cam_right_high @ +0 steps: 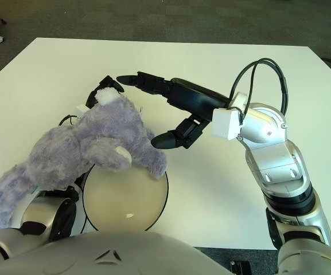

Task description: Put the doll into the plate.

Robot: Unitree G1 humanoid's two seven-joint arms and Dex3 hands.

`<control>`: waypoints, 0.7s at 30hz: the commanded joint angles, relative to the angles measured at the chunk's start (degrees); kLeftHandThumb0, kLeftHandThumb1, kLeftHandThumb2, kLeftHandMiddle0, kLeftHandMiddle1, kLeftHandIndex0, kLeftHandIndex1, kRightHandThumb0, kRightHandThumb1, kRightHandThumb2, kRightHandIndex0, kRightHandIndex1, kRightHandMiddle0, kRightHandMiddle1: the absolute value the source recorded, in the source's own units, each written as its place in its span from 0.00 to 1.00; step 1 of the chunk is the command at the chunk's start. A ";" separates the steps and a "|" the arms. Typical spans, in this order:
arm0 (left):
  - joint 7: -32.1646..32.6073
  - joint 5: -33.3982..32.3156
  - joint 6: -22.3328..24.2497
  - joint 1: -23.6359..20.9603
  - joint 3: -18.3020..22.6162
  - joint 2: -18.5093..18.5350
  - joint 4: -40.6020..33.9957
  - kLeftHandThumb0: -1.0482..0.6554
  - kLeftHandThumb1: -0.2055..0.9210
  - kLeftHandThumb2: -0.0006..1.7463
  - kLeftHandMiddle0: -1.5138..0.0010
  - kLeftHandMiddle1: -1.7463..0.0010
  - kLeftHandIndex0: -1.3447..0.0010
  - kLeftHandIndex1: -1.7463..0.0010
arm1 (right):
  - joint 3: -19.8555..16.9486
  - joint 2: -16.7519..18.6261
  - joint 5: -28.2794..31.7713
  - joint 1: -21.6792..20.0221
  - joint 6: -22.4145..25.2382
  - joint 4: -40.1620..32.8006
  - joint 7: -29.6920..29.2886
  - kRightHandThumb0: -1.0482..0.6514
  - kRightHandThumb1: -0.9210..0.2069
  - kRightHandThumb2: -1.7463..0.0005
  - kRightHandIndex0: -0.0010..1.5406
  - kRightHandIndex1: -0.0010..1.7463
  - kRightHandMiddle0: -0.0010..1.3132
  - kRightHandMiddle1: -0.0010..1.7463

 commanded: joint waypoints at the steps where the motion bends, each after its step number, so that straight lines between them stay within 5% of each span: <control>1: 1.04 -0.22 -0.56 4.02 0.12 -0.75 2.15 0.61 0.45 0.77 0.66 0.00 0.63 0.00 | -0.20 -0.49 0.34 -0.62 0.37 0.10 0.19 0.38 0.25 0.49 0.07 0.03 0.00 0.08; 21: 1.34 0.25 1.06 4.29 -0.10 -0.44 1.53 0.61 0.45 0.77 0.66 0.00 0.63 0.00 | -0.19 -0.50 0.35 -0.63 0.37 0.10 0.19 0.38 0.25 0.49 0.07 0.03 0.00 0.08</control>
